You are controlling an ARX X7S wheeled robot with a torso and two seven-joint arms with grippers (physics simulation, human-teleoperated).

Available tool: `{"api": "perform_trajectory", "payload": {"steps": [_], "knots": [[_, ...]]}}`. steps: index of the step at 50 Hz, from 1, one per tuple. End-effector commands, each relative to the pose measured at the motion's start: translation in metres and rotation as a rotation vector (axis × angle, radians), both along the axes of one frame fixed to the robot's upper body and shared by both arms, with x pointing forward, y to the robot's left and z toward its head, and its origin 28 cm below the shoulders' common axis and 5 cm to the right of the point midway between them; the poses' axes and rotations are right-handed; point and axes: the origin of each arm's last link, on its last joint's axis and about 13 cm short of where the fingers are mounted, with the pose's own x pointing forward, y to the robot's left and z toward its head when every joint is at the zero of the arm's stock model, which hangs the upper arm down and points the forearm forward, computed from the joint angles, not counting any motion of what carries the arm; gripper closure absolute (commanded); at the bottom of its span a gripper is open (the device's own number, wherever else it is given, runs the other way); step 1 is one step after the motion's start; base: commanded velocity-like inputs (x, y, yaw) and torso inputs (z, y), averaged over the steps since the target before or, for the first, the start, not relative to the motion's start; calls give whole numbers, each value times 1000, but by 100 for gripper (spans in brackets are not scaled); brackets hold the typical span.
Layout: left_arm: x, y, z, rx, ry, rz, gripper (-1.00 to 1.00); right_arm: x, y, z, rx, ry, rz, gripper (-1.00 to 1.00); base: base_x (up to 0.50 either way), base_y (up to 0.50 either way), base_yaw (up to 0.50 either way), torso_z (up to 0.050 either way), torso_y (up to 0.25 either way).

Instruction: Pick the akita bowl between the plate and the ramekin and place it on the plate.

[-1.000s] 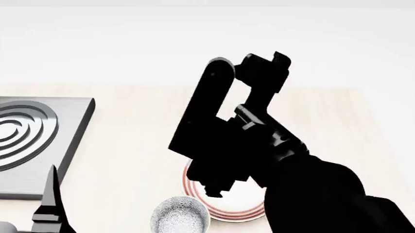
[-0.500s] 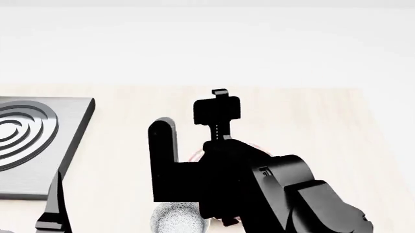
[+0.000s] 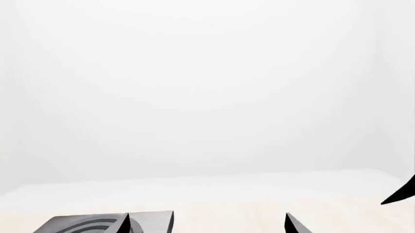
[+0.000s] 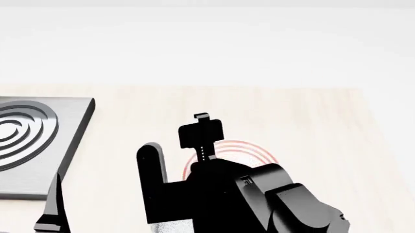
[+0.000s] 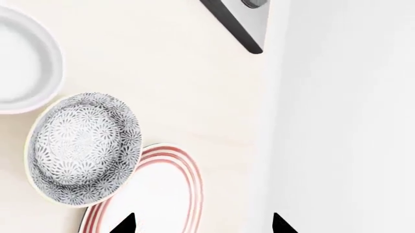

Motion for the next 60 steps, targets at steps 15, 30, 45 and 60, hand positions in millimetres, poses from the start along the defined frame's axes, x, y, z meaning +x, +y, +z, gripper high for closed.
{"api": "perform_trajectory", "payload": {"steps": [15,30,45,60], "knots": [[0,4,-4,7,-7,4,-100,-7,21,-15,16,148,106,-100,0,0,0,0,0],[0,4,-4,6,-7,2,-100,-2,18,-23,-26,150,86,-100,0,0,0,0,0],[-1,2,-9,2,6,-9,-100,0,20,-38,-62,192,93,-100,0,0,0,0,0],[1,5,-11,-3,12,-2,-100,2,29,-40,-10,226,113,-100,0,0,0,0,0]]}}
